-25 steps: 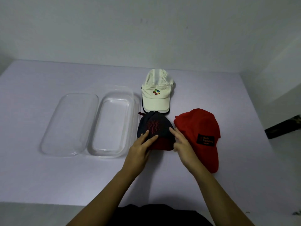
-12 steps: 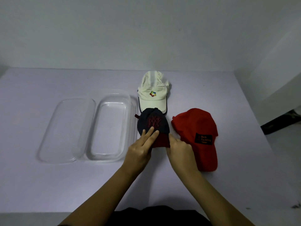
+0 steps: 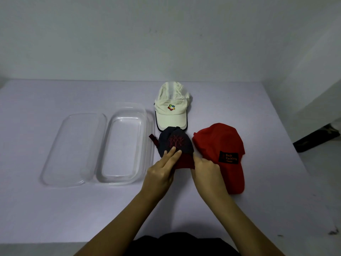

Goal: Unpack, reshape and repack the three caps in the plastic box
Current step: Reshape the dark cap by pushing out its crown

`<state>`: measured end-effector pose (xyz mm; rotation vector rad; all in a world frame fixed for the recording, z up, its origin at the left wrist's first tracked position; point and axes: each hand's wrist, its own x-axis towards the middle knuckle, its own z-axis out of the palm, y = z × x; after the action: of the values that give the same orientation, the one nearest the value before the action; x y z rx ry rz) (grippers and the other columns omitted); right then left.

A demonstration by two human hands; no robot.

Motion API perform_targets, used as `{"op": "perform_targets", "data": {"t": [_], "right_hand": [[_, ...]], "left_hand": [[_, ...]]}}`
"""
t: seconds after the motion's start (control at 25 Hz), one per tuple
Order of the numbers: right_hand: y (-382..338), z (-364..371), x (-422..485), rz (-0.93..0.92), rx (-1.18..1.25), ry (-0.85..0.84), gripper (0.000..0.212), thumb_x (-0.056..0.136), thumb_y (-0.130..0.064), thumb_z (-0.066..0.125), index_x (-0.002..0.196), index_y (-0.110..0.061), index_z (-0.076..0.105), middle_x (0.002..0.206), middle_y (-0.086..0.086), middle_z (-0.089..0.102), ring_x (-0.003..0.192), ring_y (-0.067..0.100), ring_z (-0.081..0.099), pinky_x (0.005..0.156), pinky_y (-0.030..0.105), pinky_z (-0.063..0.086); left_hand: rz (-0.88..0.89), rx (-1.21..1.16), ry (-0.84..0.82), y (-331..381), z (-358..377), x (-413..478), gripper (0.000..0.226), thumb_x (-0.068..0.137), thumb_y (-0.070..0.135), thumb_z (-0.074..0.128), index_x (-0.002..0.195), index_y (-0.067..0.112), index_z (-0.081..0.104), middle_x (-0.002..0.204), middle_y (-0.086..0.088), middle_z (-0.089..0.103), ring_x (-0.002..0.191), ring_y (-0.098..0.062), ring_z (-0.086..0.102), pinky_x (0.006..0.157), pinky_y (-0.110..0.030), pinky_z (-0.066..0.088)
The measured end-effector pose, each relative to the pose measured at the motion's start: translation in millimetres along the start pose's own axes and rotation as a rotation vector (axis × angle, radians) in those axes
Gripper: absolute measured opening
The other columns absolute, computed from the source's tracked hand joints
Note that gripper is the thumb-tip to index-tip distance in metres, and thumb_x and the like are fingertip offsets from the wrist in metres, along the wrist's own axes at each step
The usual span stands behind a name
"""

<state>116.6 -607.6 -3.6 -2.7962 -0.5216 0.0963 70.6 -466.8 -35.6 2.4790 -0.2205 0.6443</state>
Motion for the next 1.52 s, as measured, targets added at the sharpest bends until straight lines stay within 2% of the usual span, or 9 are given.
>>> {"op": "perform_targets", "data": {"t": [0.12, 0.24, 0.4, 0.6, 0.72, 0.88, 1.0, 1.16, 1.52], "right_hand": [[5.8, -5.2, 0.7, 0.091, -0.006, -0.070, 0.053, 0.096, -0.007, 0.045, 0.146, -0.009, 0.028, 0.125, 0.013, 0.057, 0.104, 0.028, 0.063, 0.084, 0.035, 0.053], [6.6, -6.8, -8.5, 0.061, 0.084, -0.054, 0.066, 0.093, -0.009, 0.051, 0.150, -0.018, 0.017, 0.144, 0.015, 0.034, 0.129, 0.028, 0.042, 0.098, 0.032, 0.045], [8.0, 10.2, -19.6, -0.035, 0.662, -0.219, 0.082, 0.094, -0.003, 0.047, 0.143, -0.043, -0.005, 0.159, -0.001, -0.011, 0.147, 0.013, -0.005, 0.118, 0.031, 0.013], [-12.6, 18.5, -35.1, -0.002, 1.135, -0.198, 0.071, 0.090, -0.021, 0.040, 0.141, -0.044, -0.003, 0.154, -0.024, -0.001, 0.141, -0.011, 0.006, 0.118, 0.018, 0.013], [-1.5, 16.2, -28.7, -0.088, 0.933, -0.147, 0.080, 0.092, -0.023, 0.046, 0.144, -0.041, -0.012, 0.160, -0.007, -0.005, 0.147, 0.006, -0.001, 0.121, 0.035, 0.013], [15.5, 3.2, -13.2, -0.114, 0.727, -0.095, 0.098, 0.089, -0.007, 0.057, 0.139, -0.048, -0.017, 0.160, -0.003, -0.011, 0.147, 0.011, -0.003, 0.116, 0.027, 0.021], [19.3, 2.0, -15.7, -0.179, 0.609, -0.034, 0.105, 0.088, 0.005, 0.055, 0.136, -0.060, -0.011, 0.157, -0.012, -0.019, 0.148, 0.017, -0.004, 0.112, 0.024, 0.027], [9.0, 11.2, -19.9, -0.289, 0.677, 0.074, 0.078, 0.093, -0.024, 0.049, 0.142, -0.054, -0.005, 0.157, -0.005, -0.019, 0.148, 0.018, -0.008, 0.117, 0.019, 0.013], [-18.1, 25.9, -32.0, -0.162, 1.128, 0.117, 0.066, 0.093, -0.022, 0.043, 0.144, -0.046, 0.010, 0.158, 0.009, 0.010, 0.147, 0.018, 0.012, 0.119, 0.041, 0.018]], "left_hand": [[-0.058, 0.032, -0.141, -8.3, -4.8, 2.6, 0.058, 0.073, -0.006, 0.068, 0.129, 0.004, 0.053, 0.129, -0.021, 0.059, 0.102, -0.037, 0.067, 0.075, -0.039, 0.060], [-0.354, -0.019, -0.197, -7.2, -8.8, -0.3, 0.067, 0.083, -0.011, 0.057, 0.143, 0.008, 0.036, 0.147, -0.018, 0.040, 0.119, -0.039, 0.057, 0.096, -0.040, 0.049], [-0.539, -0.478, -0.220, 4.0, -9.3, -9.7, 0.062, 0.097, -0.004, 0.036, 0.146, 0.024, 0.011, 0.156, -0.008, 0.022, 0.146, -0.023, 0.018, 0.120, -0.037, 0.019], [-0.643, -0.880, -0.134, 31.8, -9.8, -8.8, 0.057, 0.101, 0.005, 0.031, 0.142, 0.038, 0.010, 0.153, 0.011, 0.025, 0.137, 0.006, 0.028, 0.112, -0.012, 0.027], [-0.583, -0.799, -0.119, 26.2, -12.4, -14.6, 0.054, 0.101, 0.012, 0.032, 0.143, 0.039, 0.011, 0.157, 0.008, 0.019, 0.142, 0.003, 0.019, 0.114, -0.013, 0.022], [-0.513, -0.637, -0.129, 25.3, -17.7, -14.4, 0.063, 0.096, 0.002, 0.035, 0.144, 0.039, 0.019, 0.160, -0.005, 0.006, 0.138, 0.018, 0.004, 0.106, 0.001, 0.015], [-0.410, -0.599, -0.207, 20.4, -23.2, -11.2, 0.077, 0.091, 0.008, 0.050, 0.146, 0.044, 0.011, 0.160, 0.000, -0.004, 0.139, 0.017, 0.002, 0.107, -0.001, 0.019], [-0.433, -0.665, -0.178, 28.2, -23.8, -7.3, 0.075, 0.096, 0.021, 0.043, 0.145, 0.027, -0.014, 0.157, 0.014, -0.002, 0.144, 0.006, 0.006, 0.115, -0.010, 0.016], [-0.540, -0.755, -0.135, 39.8, -17.0, -9.8, 0.065, 0.097, 0.016, 0.033, 0.149, 0.024, -0.005, 0.155, 0.015, 0.018, 0.141, 0.003, 0.023, 0.117, -0.020, 0.024]]}}
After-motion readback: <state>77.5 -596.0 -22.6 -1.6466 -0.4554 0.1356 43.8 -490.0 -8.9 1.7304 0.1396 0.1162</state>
